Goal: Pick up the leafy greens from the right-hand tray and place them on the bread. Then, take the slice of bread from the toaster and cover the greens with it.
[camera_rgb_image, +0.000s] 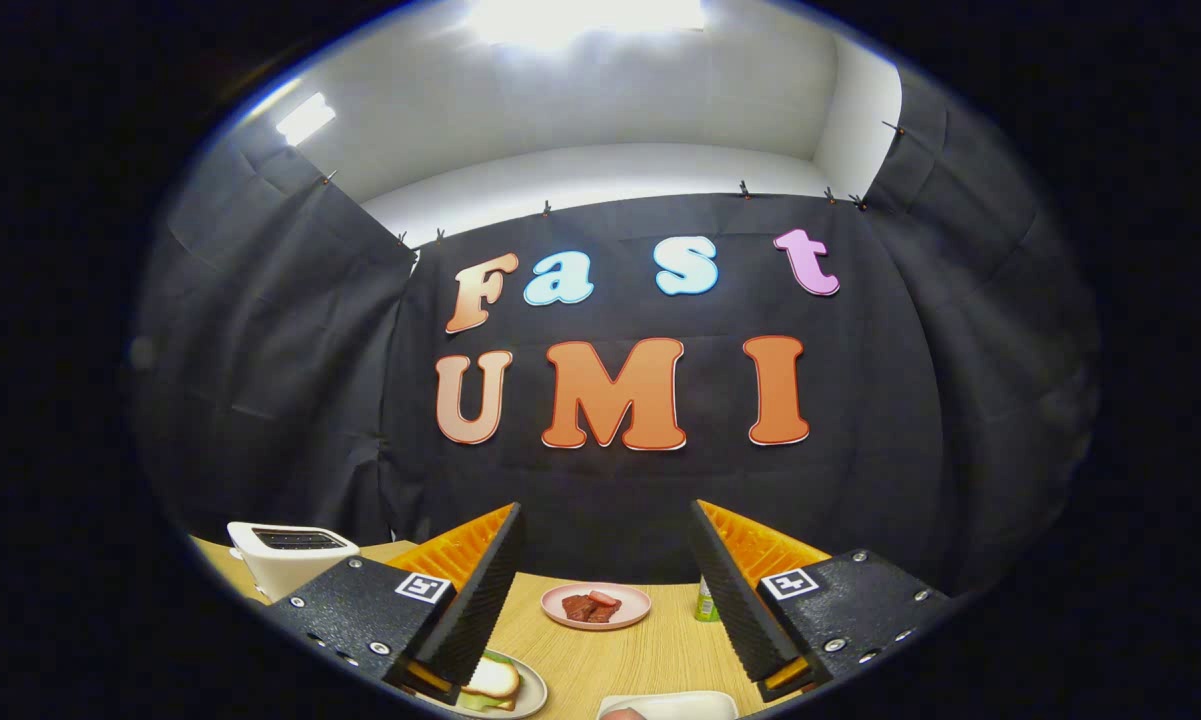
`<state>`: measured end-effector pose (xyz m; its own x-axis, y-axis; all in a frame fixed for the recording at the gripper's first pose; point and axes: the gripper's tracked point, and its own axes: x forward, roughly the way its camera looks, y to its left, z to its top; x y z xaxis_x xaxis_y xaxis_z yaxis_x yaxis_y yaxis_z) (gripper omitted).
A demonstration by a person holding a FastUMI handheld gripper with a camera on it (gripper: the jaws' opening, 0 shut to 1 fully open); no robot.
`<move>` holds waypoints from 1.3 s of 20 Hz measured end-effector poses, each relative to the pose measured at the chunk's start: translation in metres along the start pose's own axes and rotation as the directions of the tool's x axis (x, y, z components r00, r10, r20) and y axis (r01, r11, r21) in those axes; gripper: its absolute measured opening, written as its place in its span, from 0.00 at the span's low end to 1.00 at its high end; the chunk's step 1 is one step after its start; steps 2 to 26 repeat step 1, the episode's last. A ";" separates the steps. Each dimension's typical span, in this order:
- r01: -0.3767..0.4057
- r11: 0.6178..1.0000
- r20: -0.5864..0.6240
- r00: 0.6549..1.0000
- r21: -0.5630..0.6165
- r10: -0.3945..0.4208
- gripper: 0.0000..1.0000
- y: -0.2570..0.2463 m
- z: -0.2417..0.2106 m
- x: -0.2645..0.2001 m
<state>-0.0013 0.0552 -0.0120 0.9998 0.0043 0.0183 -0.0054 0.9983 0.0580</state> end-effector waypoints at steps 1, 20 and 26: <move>-0.001 1.000 -0.004 1.000 -0.002 0.001 0.97 0.001 -0.003 0.002; -0.001 1.000 -0.004 1.000 -0.002 0.001 0.97 0.001 -0.003 0.002; -0.001 1.000 -0.004 1.000 -0.002 0.001 0.97 0.001 -0.003 0.002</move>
